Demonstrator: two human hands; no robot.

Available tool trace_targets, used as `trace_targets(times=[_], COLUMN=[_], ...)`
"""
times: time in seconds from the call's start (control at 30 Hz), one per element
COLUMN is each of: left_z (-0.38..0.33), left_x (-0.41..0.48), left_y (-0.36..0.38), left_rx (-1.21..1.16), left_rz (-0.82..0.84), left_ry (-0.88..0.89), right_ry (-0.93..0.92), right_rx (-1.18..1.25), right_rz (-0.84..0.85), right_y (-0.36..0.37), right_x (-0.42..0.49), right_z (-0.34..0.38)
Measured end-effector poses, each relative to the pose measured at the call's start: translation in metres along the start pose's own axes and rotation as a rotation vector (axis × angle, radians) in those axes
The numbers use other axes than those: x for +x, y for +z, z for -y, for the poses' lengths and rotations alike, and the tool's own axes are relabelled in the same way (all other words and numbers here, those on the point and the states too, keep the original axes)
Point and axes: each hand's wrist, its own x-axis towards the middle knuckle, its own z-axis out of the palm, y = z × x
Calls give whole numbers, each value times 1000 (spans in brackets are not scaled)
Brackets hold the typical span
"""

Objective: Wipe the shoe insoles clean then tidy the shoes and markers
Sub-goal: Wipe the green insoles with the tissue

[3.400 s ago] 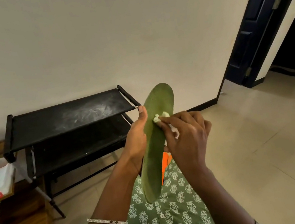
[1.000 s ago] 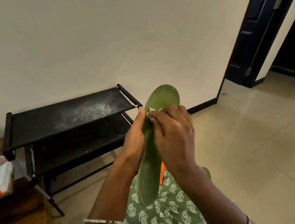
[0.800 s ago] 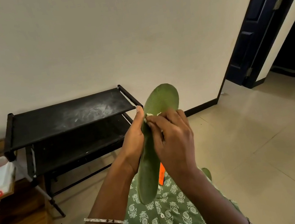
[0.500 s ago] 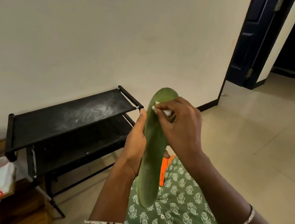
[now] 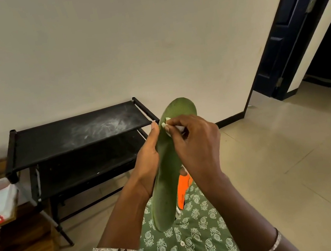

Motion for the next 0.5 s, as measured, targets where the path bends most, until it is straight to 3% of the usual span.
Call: trace_targets(times=[0.23, 0.5], left_z=[-1, 0], left_x=[1, 0], left_y=[-5, 1], left_rx=[-19, 26], left_rz=[2, 2], left_ry=[-10, -28], right_ry=[-2, 44], right_rx=[69, 20], right_rz=[89, -27], right_y=[3, 3], right_x=[-22, 8], right_z=[12, 3])
